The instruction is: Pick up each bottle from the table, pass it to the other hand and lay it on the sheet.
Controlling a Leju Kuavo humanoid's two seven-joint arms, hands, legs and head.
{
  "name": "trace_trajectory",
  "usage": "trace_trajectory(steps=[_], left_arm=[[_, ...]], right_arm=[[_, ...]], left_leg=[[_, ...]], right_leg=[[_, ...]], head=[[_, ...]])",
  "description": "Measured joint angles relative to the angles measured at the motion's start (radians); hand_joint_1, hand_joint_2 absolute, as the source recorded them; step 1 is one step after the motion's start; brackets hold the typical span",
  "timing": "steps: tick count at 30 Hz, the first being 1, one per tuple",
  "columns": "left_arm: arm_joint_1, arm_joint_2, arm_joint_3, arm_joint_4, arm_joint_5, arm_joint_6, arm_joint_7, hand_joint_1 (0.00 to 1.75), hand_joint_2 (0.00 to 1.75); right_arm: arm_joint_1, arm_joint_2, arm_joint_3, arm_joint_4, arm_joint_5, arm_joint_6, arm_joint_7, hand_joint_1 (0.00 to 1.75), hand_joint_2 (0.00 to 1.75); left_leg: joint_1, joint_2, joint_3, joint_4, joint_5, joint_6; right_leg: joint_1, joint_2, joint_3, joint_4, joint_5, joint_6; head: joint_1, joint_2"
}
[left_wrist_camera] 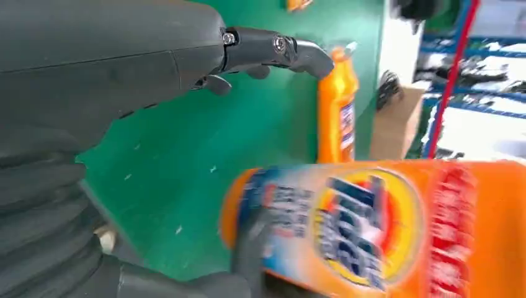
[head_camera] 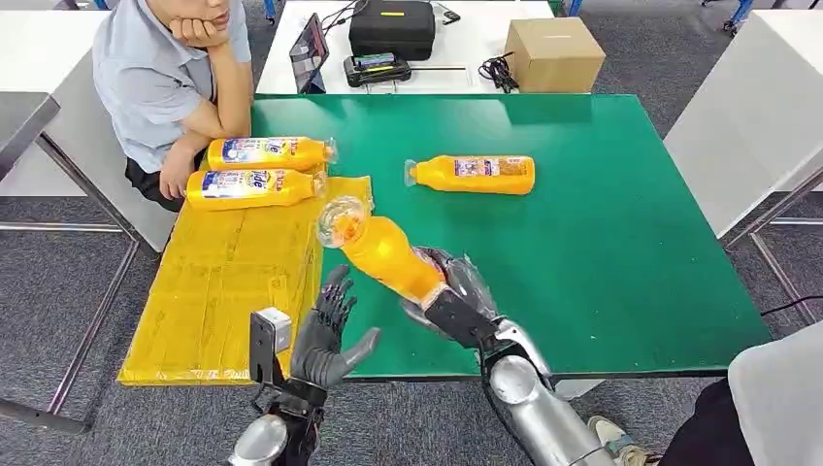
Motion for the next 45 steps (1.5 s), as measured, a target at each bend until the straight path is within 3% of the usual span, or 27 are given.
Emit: trace_trajectory(steps=[9, 13, 21, 23, 24, 25, 26, 27, 28, 29, 31, 32, 33, 34, 35, 45], left_arm=[[-0.069, -0.030, 0.002, 0.050, -0.044, 0.086, -0.043, 0.00, 1.75], [-0.081, -0.040, 0.002, 0.063, 0.002, 0.039, -0.011, 0.00, 1.75], [-0.083, -0.043, 0.000, 0.070, 0.072, -0.044, 0.040, 0.00, 1.75], [-0.089, -0.042, 0.000, 0.079, 0.077, -0.044, 0.047, 0.07, 1.75], [-0.093, -0.042, 0.000, 0.084, 0.080, -0.044, 0.049, 0.24, 1.75], [-0.096, -0.042, 0.000, 0.089, 0.082, -0.044, 0.050, 0.24, 1.75], [-0.097, -0.042, 0.000, 0.093, 0.085, -0.044, 0.050, 1.24, 1.75], [-0.098, -0.042, 0.001, 0.097, 0.089, -0.043, 0.049, 0.80, 1.75], [-0.099, -0.042, 0.002, 0.101, 0.090, -0.042, 0.048, 0.16, 1.75], [-0.101, -0.042, 0.002, 0.104, 0.090, -0.042, 0.046, 0.35, 1.75], [-0.105, -0.042, 0.003, 0.110, 0.085, -0.039, 0.041, 0.35, 1.75], [-0.107, -0.042, 0.003, 0.112, 0.080, -0.035, 0.038, 0.63, 1.75], [-0.108, -0.042, 0.003, 0.112, 0.077, -0.032, 0.036, 0.77, 1.75], [-0.110, -0.042, 0.004, 0.114, 0.071, -0.029, 0.034, 0.77, 1.75], [-0.112, -0.042, 0.004, 0.117, 0.066, -0.023, 0.031, 1.75, 1.75], [-0.118, -0.042, 0.018, 0.129, 0.036, -0.003, 0.013, 1.75, 1.75]], right_arm=[[-0.037, 0.021, 0.064, 0.084, 0.060, -0.022, 0.036, 1.64, 1.75], [-0.050, 0.030, 0.084, 0.116, 0.071, -0.027, 0.041, 1.68, 1.75], [-0.074, 0.040, 0.094, 0.163, 0.087, -0.041, 0.044, 1.59, 1.75], [-0.078, 0.044, 0.097, 0.173, 0.092, -0.041, 0.044, 1.61, 1.75], [-0.080, 0.045, 0.099, 0.177, 0.094, -0.042, 0.044, 1.64, 1.75], [-0.082, 0.047, 0.100, 0.181, 0.096, -0.042, 0.044, 1.64, 1.75], [-0.085, 0.048, 0.102, 0.184, 0.098, -0.042, 0.044, 1.71, 1.75], [-0.087, 0.050, 0.105, 0.188, 0.103, -0.043, 0.047, 1.75, 1.75], [-0.090, 0.051, 0.109, 0.191, 0.106, -0.045, 0.050, 1.75, 1.75], [-0.092, 0.052, 0.112, 0.195, 0.111, -0.047, 0.050, 1.75, 1.75], [-0.096, 0.055, 0.117, 0.201, 0.122, -0.052, 0.054, 1.75, 1.75], [-0.098, 0.056, 0.119, 0.204, 0.127, -0.055, 0.057, 1.75, 1.75], [-0.099, 0.057, 0.123, 0.207, 0.134, -0.057, 0.057, 1.75, 1.75], [-0.101, 0.059, 0.126, 0.209, 0.138, -0.061, 0.058, 1.75, 1.75], [-0.103, 0.062, 0.129, 0.213, 0.141, -0.063, 0.059, 1.75, 1.75], [-0.116, 0.071, 0.152, 0.234, 0.156, -0.072, 0.064, 1.75, 1.75]], left_leg=[[0.000, 0.000, 0.000, 0.000, 0.000, 0.000], [0.000, 0.000, 0.000, 0.000, 0.000, 0.000], [0.000, 0.000, 0.000, 0.000, 0.000, 0.000], [0.000, 0.000, 0.000, 0.000, 0.000, 0.000], [0.000, 0.000, 0.000, 0.000, 0.000, 0.000], [0.000, 0.000, 0.000, 0.000, 0.000, 0.000], [0.000, 0.000, 0.000, 0.000, 0.000, 0.000], [0.000, 0.000, 0.000, 0.000, 0.000, 0.000], [0.000, 0.000, 0.000, 0.000, 0.000, 0.000], [0.000, 0.000, 0.000, 0.000, 0.000, 0.000], [0.000, 0.000, 0.000, 0.000, 0.000, 0.000], [0.000, 0.000, 0.000, 0.000, 0.000, 0.000], [0.000, 0.000, 0.000, 0.000, 0.000, 0.000], [0.000, 0.000, 0.000, 0.000, 0.000, 0.000], [0.000, 0.000, 0.000, 0.000, 0.000, 0.000], [0.000, 0.000, 0.000, 0.000, 0.000, 0.000]], right_leg=[[0.000, 0.000, 0.000, 0.000, 0.000, 0.000], [0.000, 0.000, 0.000, 0.000, 0.000, 0.000], [0.000, 0.000, 0.000, 0.000, 0.000, 0.000], [0.000, 0.000, 0.000, 0.000, 0.000, 0.000], [0.000, 0.000, -0.001, 0.000, 0.000, 0.000], [0.000, 0.000, 0.000, 0.000, 0.000, 0.000], [0.000, 0.000, -0.001, 0.000, 0.000, 0.000], [0.000, 0.000, -0.001, 0.000, 0.000, 0.000], [0.000, 0.000, -0.001, 0.000, 0.000, 0.000], [0.000, 0.000, -0.001, 0.000, 0.000, 0.000], [0.000, 0.000, -0.001, 0.000, 0.000, 0.000], [0.000, 0.000, -0.001, 0.000, 0.000, 0.000], [0.000, 0.000, -0.001, 0.000, 0.000, 0.000], [0.000, 0.000, -0.001, 0.000, 0.000, 0.000], [0.000, 0.000, -0.001, 0.000, 0.000, 0.000], [0.000, 0.000, -0.001, 0.000, 0.000, 0.000]], head=[[0.000, 0.000], [0.000, 0.000], [0.000, 0.000], [0.000, 0.000], [0.000, 0.000], [0.000, 0.000], [0.000, 0.000], [0.000, 0.000], [0.000, 0.000], [0.000, 0.000], [0.000, 0.000], [0.000, 0.000], [0.000, 0.000], [0.000, 0.000], [0.000, 0.000], [0.000, 0.000]])
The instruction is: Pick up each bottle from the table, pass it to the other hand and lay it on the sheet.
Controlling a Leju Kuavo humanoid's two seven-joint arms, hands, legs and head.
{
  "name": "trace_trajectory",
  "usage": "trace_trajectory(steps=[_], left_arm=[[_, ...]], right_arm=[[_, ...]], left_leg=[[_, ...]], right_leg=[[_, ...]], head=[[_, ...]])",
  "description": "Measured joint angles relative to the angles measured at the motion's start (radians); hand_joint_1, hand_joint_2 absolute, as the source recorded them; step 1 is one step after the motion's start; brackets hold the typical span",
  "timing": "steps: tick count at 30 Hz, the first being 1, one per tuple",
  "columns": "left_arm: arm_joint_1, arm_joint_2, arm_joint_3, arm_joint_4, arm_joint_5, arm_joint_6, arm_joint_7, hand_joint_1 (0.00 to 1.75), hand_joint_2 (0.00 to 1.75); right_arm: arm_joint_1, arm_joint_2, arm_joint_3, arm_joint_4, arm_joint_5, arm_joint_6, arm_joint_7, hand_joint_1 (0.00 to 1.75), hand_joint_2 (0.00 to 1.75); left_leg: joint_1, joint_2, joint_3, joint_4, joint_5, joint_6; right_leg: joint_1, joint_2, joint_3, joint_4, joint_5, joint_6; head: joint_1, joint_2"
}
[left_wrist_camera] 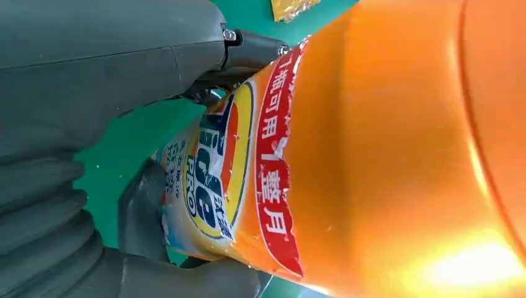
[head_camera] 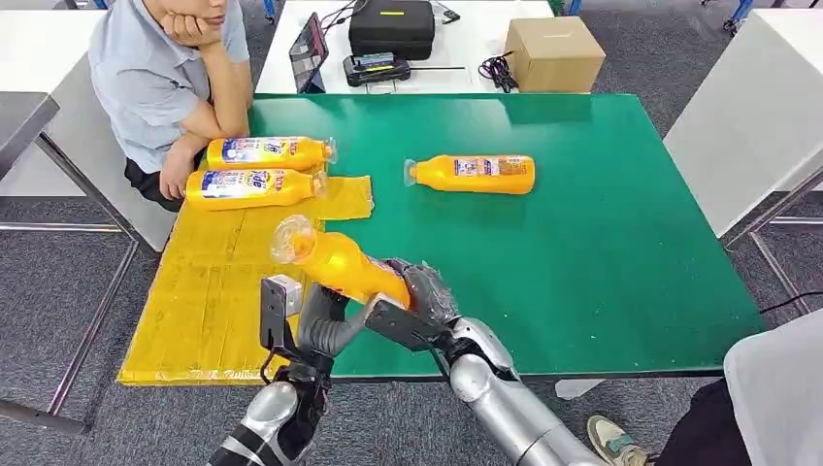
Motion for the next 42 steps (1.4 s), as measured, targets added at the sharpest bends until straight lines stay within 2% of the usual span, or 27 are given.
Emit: trace_trajectory(steps=[2, 3, 4, 5, 6, 7, 11, 12, 21, 29, 30, 42], left_arm=[[0.000, 0.000, 0.002, 0.000, 0.000, 0.000, 0.000, 1.75, 1.75], [0.000, 0.000, 0.002, 0.000, 0.000, 0.000, 0.000, 1.75, 1.75], [0.000, 0.000, 0.003, 0.000, 0.000, -0.001, 0.000, 1.75, 1.75], [0.001, 0.000, 0.003, 0.000, 0.000, -0.001, 0.000, 1.75, 1.75], [0.001, 0.000, 0.003, 0.000, 0.001, -0.002, 0.000, 1.75, 1.75], [0.002, 0.000, 0.003, 0.000, 0.002, -0.004, 0.002, 1.75, 1.75], [0.003, 0.000, 0.003, 0.000, -0.003, -0.009, 0.010, 1.75, 1.75], [0.005, 0.000, 0.003, -0.001, -0.012, -0.009, 0.010, 1.75, 1.75], [0.010, 0.015, -0.001, -0.020, -0.136, 0.038, 0.006, 1.75, 1.75], [0.009, 0.031, 0.010, -0.051, -0.188, 0.063, 0.010, 1.75, 1.75], [0.006, 0.033, 0.015, -0.054, -0.195, 0.074, 0.010, 1.75, 1.75], [-0.070, 0.066, 0.160, -0.037, -0.330, 0.217, -0.031, 1.75, 1.75]], right_arm=[[-0.003, 0.002, 0.003, 0.004, 0.000, 0.000, 0.000, 1.75, 1.75], [-0.005, 0.002, 0.007, 0.007, 0.000, 0.000, 0.001, 1.66, 1.75], [-0.007, 0.002, 0.008, 0.010, 0.000, 0.000, 0.003, 1.66, 1.75], [-0.008, 0.003, 0.009, 0.013, 0.001, -0.001, 0.003, 1.29, 1.75], [-0.010, 0.005, 0.010, 0.016, 0.003, -0.002, 0.003, 0.12, 1.75], [-0.011, 0.005, 0.011, 0.020, 0.008, -0.006, 0.003, 0.00, 1.75], [-0.014, 0.010, 0.024, 0.035, 0.056, -0.052, 0.019, 0.00, 1.75], [-0.014, 0.010, 0.027, 0.038, 0.068, -0.066, 0.024, 0.00, 0.00], [-0.015, 0.027, 0.034, 0.066, 0.113, -0.152, 0.042, 0.00, 0.00], [-0.011, 0.040, 0.033, 0.064, 0.133, -0.171, 0.034, 0.00, 0.00], [-0.008, 0.041, 0.033, 0.059, 0.138, -0.173, 0.029, 0.00, 1.75], [0.046, 0.058, 0.033, -0.047, 0.119, -0.179, -0.009, 0.00, 1.75]], left_leg=[[0.000, 0.000, 0.000, 0.000, 0.000, 0.000], [0.000, 0.000, 0.000, 0.000, 0.000, 0.000], [0.000, 0.000, 0.000, 0.000, 0.000, 0.000], [0.000, 0.000, 0.000, 0.000, 0.000, 0.000], [0.000, 0.000, 0.000, 0.000, 0.000, 0.000], [0.000, 0.000, 0.000, 0.000, 0.000, 0.000], [0.000, 0.000, 0.000, 0.000, 0.000, 0.000], [0.000, 0.000, 0.000, 0.000, 0.000, 0.000], [0.000, 0.000, 0.000, 0.000, 0.000, 0.000], [0.000, 0.000, 0.000, 0.000, 0.000, 0.000], [0.000, 0.000, -0.001, 0.000, 0.000, 0.000], [0.001, 0.000, -0.001, 0.000, 0.001, -0.002]], right_leg=[[0.000, 0.000, 0.000, 0.000, 0.000, 0.000], [0.000, 0.000, 0.000, 0.000, 0.000, 0.000], [0.000, 0.000, 0.000, 0.000, 0.000, 0.000], [0.000, 0.000, 0.000, 0.000, 0.000, 0.000], [0.000, 0.000, 0.000, 0.000, 0.000, 0.000], [0.000, 0.000, 0.000, 0.000, 0.000, 0.000], [0.000, 0.000, 0.000, 0.000, 0.000, 0.000], [0.000, 0.000, 0.000, 0.000, 0.000, 0.000], [0.000, 0.000, -0.001, 0.000, 0.000, 0.000], [0.000, 0.000, -0.001, 0.000, 0.000, 0.000], [0.000, 0.000, -0.001, 0.000, 0.000, 0.000], [0.001, 0.000, -0.001, 0.001, 0.000, 0.000]], head=[[0.000, 0.000], [0.000, 0.000], [0.000, 0.000], [0.000, 0.000], [0.000, 0.000], [0.000, 0.000], [0.000, 0.000], [0.000, 0.000], [0.000, 0.000], [0.000, 0.000], [0.000, 0.000], [0.000, 0.000]])
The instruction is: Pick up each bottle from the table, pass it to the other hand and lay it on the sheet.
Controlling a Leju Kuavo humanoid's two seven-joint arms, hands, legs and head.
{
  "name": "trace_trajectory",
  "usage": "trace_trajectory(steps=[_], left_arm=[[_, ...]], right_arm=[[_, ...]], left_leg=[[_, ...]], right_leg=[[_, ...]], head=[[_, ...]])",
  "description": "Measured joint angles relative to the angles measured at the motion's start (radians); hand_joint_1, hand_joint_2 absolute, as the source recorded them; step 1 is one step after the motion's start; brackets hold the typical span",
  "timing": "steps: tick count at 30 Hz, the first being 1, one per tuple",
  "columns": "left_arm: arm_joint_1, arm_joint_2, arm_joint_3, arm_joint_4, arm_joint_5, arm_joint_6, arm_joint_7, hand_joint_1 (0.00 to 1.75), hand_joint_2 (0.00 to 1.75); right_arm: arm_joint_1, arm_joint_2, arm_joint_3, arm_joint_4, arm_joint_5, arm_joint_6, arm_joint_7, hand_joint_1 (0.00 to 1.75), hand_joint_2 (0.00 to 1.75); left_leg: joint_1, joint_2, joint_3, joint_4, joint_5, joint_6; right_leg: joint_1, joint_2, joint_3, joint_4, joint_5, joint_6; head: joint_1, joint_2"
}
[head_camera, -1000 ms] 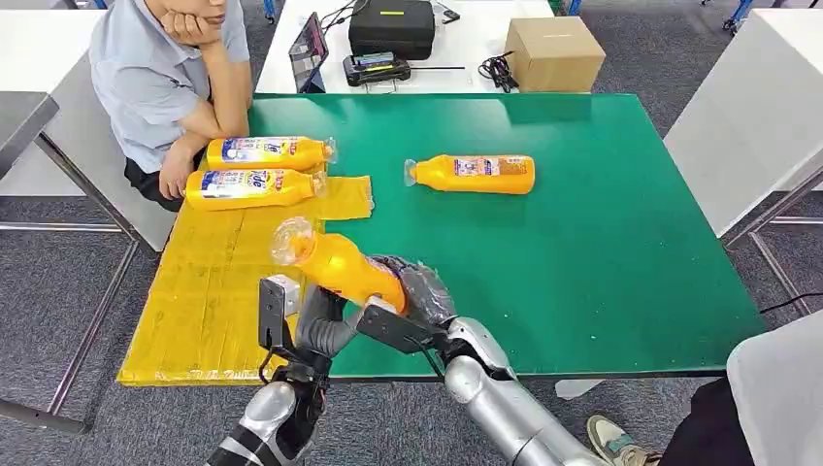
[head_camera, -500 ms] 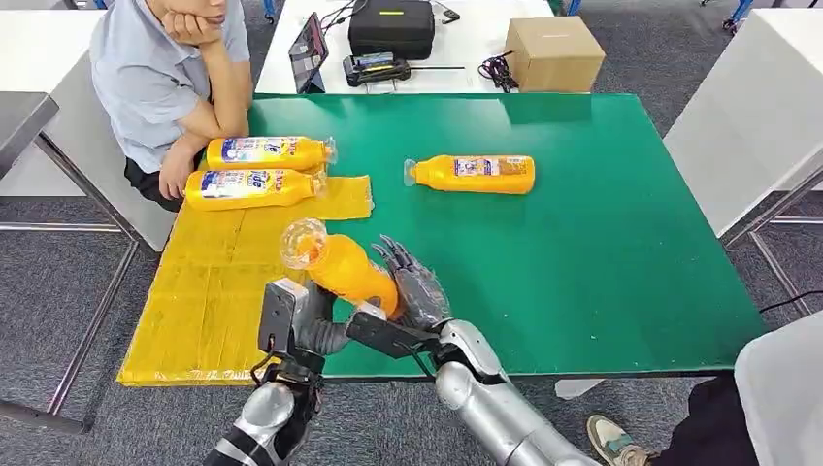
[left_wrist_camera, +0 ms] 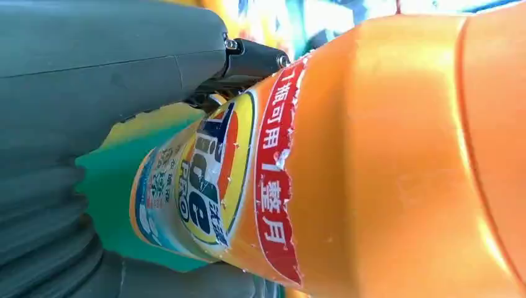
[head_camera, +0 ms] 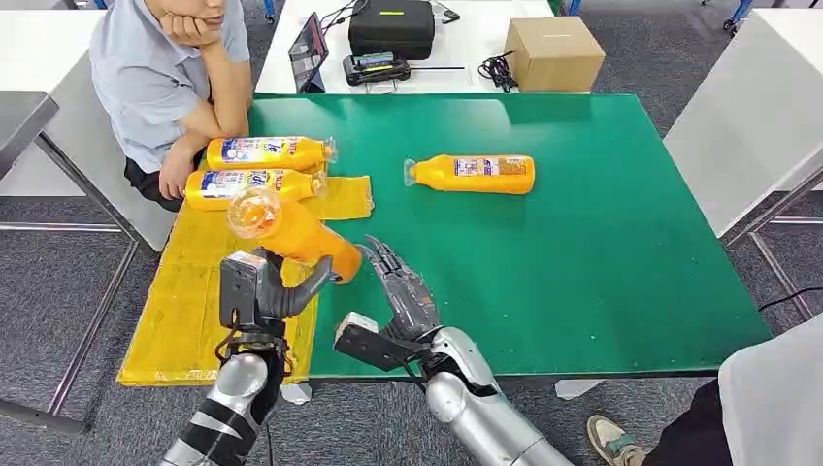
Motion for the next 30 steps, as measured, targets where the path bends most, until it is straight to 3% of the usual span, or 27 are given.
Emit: trace_trajectory(steps=[14, 21, 25, 30], left_arm=[[-0.044, 0.047, 0.146, 0.011, -0.451, 0.138, 0.058, 1.75, 1.75], [-0.060, 0.071, 0.185, 0.071, -1.101, 0.166, 0.270, 1.75, 1.75], [-0.088, 0.085, 0.188, 0.137, -1.307, 0.148, 0.377, 1.75, 1.75], [-0.127, 0.103, 0.184, 0.224, -1.442, 0.056, 0.459, 1.54, 1.75]], right_arm=[[0.039, 0.000, -0.003, -0.082, 0.002, 0.002, -0.010, 0.00, 1.75], [0.039, 0.005, -0.012, -0.089, 0.003, 0.043, -0.018, 0.00, 1.75], [0.039, 0.010, -0.019, -0.090, 0.000, 0.064, -0.025, 0.00, 1.75], [0.047, 0.010, -0.025, -0.114, -0.008, 0.087, -0.034, 0.00, 1.75]], left_leg=[[0.000, 0.000, -0.001, 0.000, 0.000, 0.000], [0.000, 0.000, 0.000, 0.000, 0.000, 0.000], [0.000, 0.000, -0.001, 0.000, 0.000, 0.000], [0.000, 0.000, -0.001, 0.000, 0.000, 0.000]], right_leg=[[0.000, 0.000, 0.000, 0.000, 0.000, 0.000], [0.000, 0.000, -0.001, 0.000, 0.000, 0.000], [0.000, 0.000, -0.001, 0.000, 0.000, 0.000], [0.000, 0.000, -0.001, 0.000, 0.000, 0.000]], head=[[0.000, 0.000], [0.000, 0.000], [0.000, 0.000], [0.000, 0.000]])
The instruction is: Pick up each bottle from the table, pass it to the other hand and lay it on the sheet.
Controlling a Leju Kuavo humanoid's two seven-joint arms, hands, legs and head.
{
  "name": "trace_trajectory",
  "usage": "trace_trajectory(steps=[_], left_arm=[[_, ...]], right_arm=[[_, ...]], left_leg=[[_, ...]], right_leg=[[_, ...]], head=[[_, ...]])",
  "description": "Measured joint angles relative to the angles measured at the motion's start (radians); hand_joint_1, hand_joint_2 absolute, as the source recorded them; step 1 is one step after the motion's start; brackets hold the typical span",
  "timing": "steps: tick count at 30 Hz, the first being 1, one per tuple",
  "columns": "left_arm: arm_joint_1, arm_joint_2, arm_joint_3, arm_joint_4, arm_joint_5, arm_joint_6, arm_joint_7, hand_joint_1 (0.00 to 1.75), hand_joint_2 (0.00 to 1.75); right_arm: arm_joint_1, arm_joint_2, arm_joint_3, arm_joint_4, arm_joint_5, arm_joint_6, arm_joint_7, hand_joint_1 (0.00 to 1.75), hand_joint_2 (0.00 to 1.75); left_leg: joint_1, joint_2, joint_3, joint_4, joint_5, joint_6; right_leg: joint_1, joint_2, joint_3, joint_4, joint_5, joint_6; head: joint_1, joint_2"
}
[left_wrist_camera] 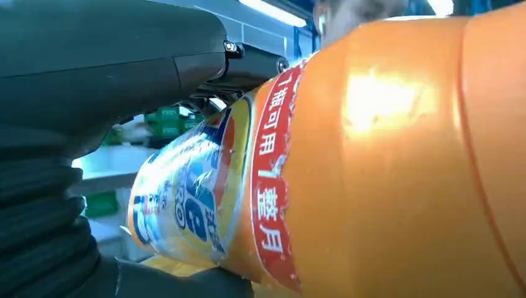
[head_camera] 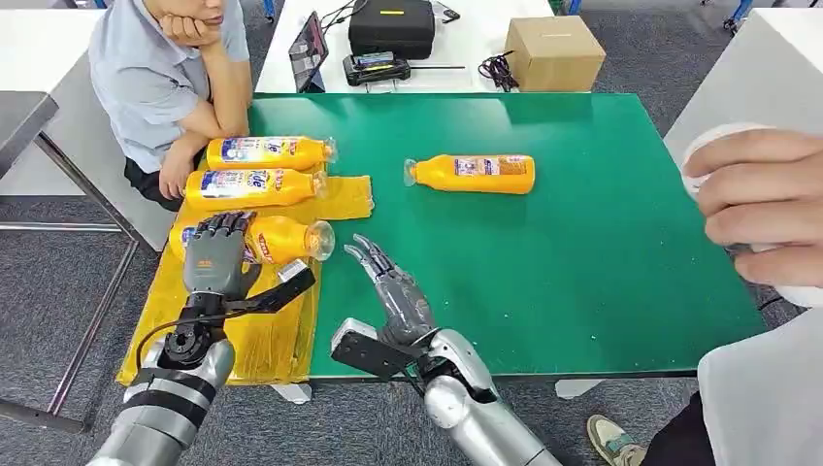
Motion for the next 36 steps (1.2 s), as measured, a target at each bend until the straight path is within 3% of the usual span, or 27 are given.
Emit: trace_trajectory(steps=[6, 7, 9, 10, 11, 13, 15, 17, 19, 20, 21, 22, 23, 24, 27, 28, 36], left_arm=[[-0.032, 0.009, -0.018, 0.078, -0.040, -0.086, 0.049, 1.57, 1.75], [-0.038, 0.011, -0.019, 0.090, -0.040, -0.099, 0.052, 1.31, 1.75], [-0.054, 0.014, -0.023, 0.119, -0.044, -0.135, 0.056, 1.34, 1.75], [-0.062, 0.017, -0.027, 0.137, -0.045, -0.146, 0.058, 0.79, 1.75], [-0.069, 0.019, -0.029, 0.152, -0.046, -0.153, 0.060, 1.50, 1.75], [-0.091, 0.020, -0.036, 0.188, -0.047, -0.192, 0.059, 1.50, 1.75], [-0.108, 0.020, -0.044, 0.219, -0.048, -0.217, 0.055, 1.40, 1.75], [-0.124, 0.020, -0.050, 0.245, -0.048, -0.228, 0.053, 0.47, 1.75], [-0.134, 0.020, -0.061, 0.270, -0.048, -0.226, 0.053, 0.52, 1.75], [-0.137, 0.020, -0.065, 0.279, -0.050, -0.227, 0.053, 0.80, 1.75], [-0.140, 0.020, -0.069, 0.289, -0.053, -0.231, 0.054, 0.80, 1.75], [-0.145, 0.019, -0.072, 0.300, -0.059, -0.239, 0.054, 0.72, 1.75], [-0.149, 0.018, -0.077, 0.309, -0.059, -0.245, 0.054, 0.19, 1.75], [-0.154, 0.018, -0.082, 0.319, -0.060, -0.251, 0.055, 0.09, 1.75], [-0.169, 0.014, -0.092, 0.343, -0.063, -0.270, 0.056, 0.12, 1.75], [-0.173, 0.013, -0.095, 0.352, -0.068, -0.277, 0.058, 0.00, 1.75], [-0.218, -0.003, -0.115, 0.412, -0.082, -0.333, 0.078, 0.00, 1.75]], right_arm=[[0.018, -0.001, -0.007, -0.055, -0.007, 0.022, -0.008, 0.00, 1.75], [0.021, -0.001, -0.008, -0.063, -0.007, 0.027, -0.008, 0.00, 1.75], [0.027, -0.001, -0.008, -0.080, -0.008, 0.036, -0.011, 0.00, 1.75], [0.030, -0.002, -0.008, -0.089, -0.008, 0.038, -0.011, 0.00, 1.75], [0.033, -0.002, -0.008, -0.097, -0.008, 0.039, -0.012, 0.00, 1.75], [0.035, -0.003, -0.008, -0.110, -0.009, 0.046, -0.012, 0.00, 1.75], [0.037, -0.004, -0.008, -0.117, -0.010, 0.049, -0.012, 0.00, 1.75], [0.039, -0.006, -0.009, -0.119, -0.011, 0.052, -0.012, 0.00, 1.75], [0.042, -0.006, -0.010, -0.119, -0.013, 0.055, -0.012, 0.00, 1.75], [0.043, -0.006, -0.010, -0.119, -0.013, 0.056, -0.011, 0.00, 1.75], [0.044, -0.006, -0.010, -0.119, -0.013, 0.056, -0.011, 0.00, 1.75], [0.045, -0.006, -0.010, -0.119, -0.014, 0.057, -0.011, 0.00, 1.75], [0.045, -0.006, -0.011, -0.119, -0.017, 0.057, -0.011, 0.00, 1.75], [0.045, -0.006, -0.011, -0.119, -0.020, 0.057, -0.011, 0.00, 1.75], [0.045, -0.006, -0.013, -0.119, -0.027, 0.059, -0.012, 0.00, 1.75], [0.045, -0.006, -0.014, -0.119, -0.028, 0.060, -0.013, 0.00, 1.75], [0.045, -0.006, -0.020, -0.119, -0.033, 0.068, -0.016, 0.00, 1.75]], left_leg=[[0.000, 0.000, -0.001, 0.000, 0.000, 0.000], [0.000, 0.000, -0.001, 0.000, 0.000, 0.000], [0.000, 0.000, -0.001, 0.000, 0.000, 0.000], [0.000, 0.000, -0.001, 0.000, 0.000, 0.000], [0.000, 0.000, -0.001, 0.000, 0.000, 0.000], [0.000, 0.000, -0.001, 0.000, 0.000, 0.000], [0.000, 0.000, -0.001, 0.000, 0.000, 0.000], [0.000, 0.000, -0.001, 0.000, 0.000, 0.000], [0.000, 0.000, -0.001, 0.000, 0.000, 0.000], [0.000, 0.000, -0.001, 0.000, 0.000, 0.000], [0.000, 0.000, -0.001, 0.000, 0.000, 0.000], [0.000, 0.000, -0.001, 0.000, 0.000, 0.000], [0.000, 0.000, -0.001, 0.000, 0.000, 0.000], [0.000, 0.000, -0.001, 0.000, 0.000, 0.000], [0.000, 0.000, 0.000, 0.000, 0.000, 0.000], [0.000, 0.000, 0.000, 0.000, 0.000, 0.000], [0.000, 0.000, 0.002, 0.000, 0.000, 0.000]], right_leg=[[0.000, 0.000, -0.001, 0.000, 0.000, 0.000], [0.000, 0.000, -0.001, 0.000, 0.000, 0.000], [0.000, 0.000, -0.001, 0.000, 0.000, 0.000], [0.000, 0.000, -0.001, 0.000, 0.000, 0.000], [0.000, 0.000, -0.001, 0.000, 0.000, 0.000], [0.000, 0.000, -0.001, 0.000, 0.000, 0.000], [0.000, 0.000, -0.001, 0.000, 0.000, 0.000], [0.000, 0.000, -0.001, 0.000, 0.000, 0.000], [0.000, 0.000, -0.001, 0.000, 0.000, 0.000], [0.000, 0.000, -0.001, 0.000, 0.000, 0.000], [0.000, 0.000, -0.001, 0.000, 0.000, 0.000], [0.000, 0.000, -0.001, 0.000, 0.000, 0.000], [0.000, 0.000, -0.001, 0.000, 0.000, 0.000], [0.000, 0.000, -0.001, 0.000, 0.000, 0.000], [0.000, 0.000, 0.000, 0.000, 0.000, 0.000], [0.000, 0.000, 0.000, 0.000, 0.000, 0.000], [0.000, 0.000, 0.002, 0.000, 0.000, 0.000]], head=[[0.000, 0.000], [0.000, 0.000], [0.000, 0.000], [0.000, 0.000], [0.000, 0.000], [0.000, 0.000], [0.000, 0.000], [0.000, 0.000], [0.000, 0.000], [0.000, 0.000], [0.000, 0.000], [0.000, 0.000], [0.000, 0.000], [0.000, 0.000], [0.000, 0.000], [0.000, 0.000], [0.000, 0.000]])
